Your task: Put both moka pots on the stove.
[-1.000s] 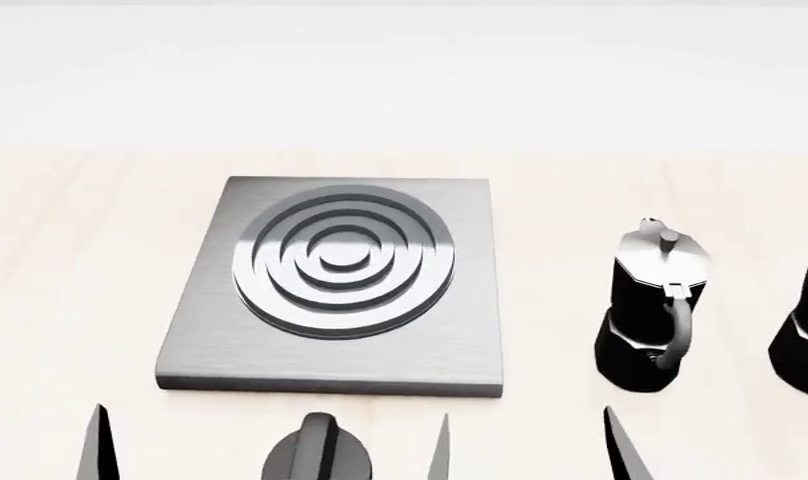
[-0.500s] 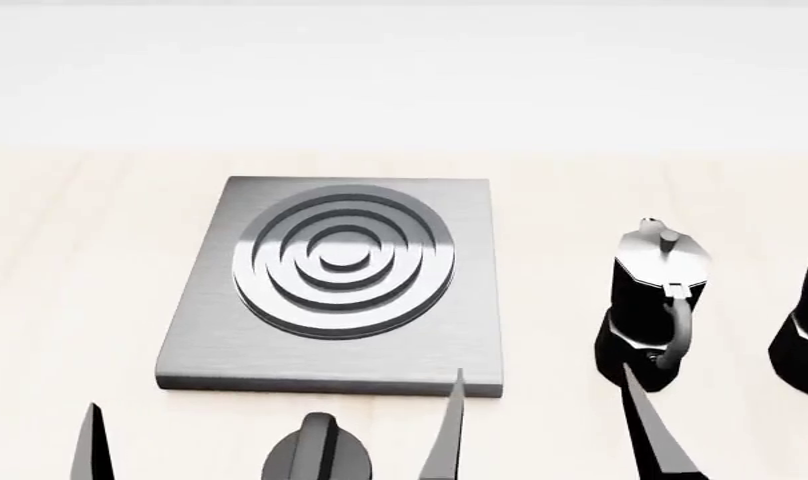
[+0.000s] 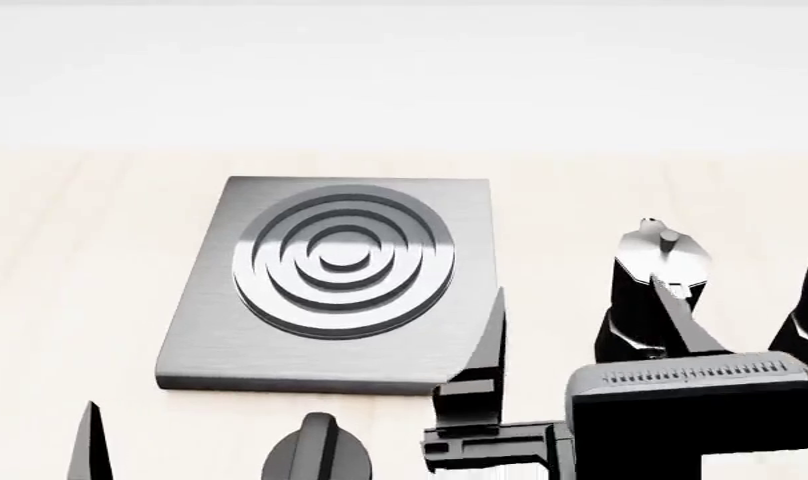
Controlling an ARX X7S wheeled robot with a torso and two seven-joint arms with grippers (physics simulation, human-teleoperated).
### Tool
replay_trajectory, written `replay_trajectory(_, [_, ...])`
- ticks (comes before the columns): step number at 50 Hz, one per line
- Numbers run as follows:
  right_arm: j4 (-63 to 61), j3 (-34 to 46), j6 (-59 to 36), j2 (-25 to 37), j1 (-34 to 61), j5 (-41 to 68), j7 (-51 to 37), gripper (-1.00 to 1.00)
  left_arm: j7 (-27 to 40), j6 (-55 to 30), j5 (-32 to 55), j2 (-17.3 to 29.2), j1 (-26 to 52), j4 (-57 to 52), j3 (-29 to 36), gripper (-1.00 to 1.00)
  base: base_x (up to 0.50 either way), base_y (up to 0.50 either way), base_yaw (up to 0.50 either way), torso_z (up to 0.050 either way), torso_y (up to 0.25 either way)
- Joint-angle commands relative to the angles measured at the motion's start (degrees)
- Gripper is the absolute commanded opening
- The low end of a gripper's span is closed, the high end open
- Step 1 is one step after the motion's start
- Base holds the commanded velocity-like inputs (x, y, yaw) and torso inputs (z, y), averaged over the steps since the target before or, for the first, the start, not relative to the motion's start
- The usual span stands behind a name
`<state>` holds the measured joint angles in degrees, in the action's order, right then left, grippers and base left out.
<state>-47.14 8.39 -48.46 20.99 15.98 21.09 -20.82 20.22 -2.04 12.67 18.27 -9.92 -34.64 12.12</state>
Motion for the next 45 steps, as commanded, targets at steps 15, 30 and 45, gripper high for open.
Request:
replay_trajectory(15, [18.91,-4.38,-10.69,4.92,18.72,6.00,7.93,1.00,0.93,-0.38,0.30,0.63,0.01,-0.61,-0.04,1.00,0.00,0.00,0.00,0.000,0.000])
replay_trajectory(30, [28.61,-4.81,-9.92,6.93,20.95,6.95,12.30,1.00,1.05,-0.10,0.46,0.81,0.26,0.06,0.24,1.00,0.00,0.00,0.00,0.000,0.000])
replay_trajectory(45, [38.80,-2.99,-7.12,7.15,22.98,6.02,15.74,1.00,1.38,-0.26,0.26,1.08,0.34,-0.15,0.70,1.00,0.00,0.00,0.00,0.000,0.000])
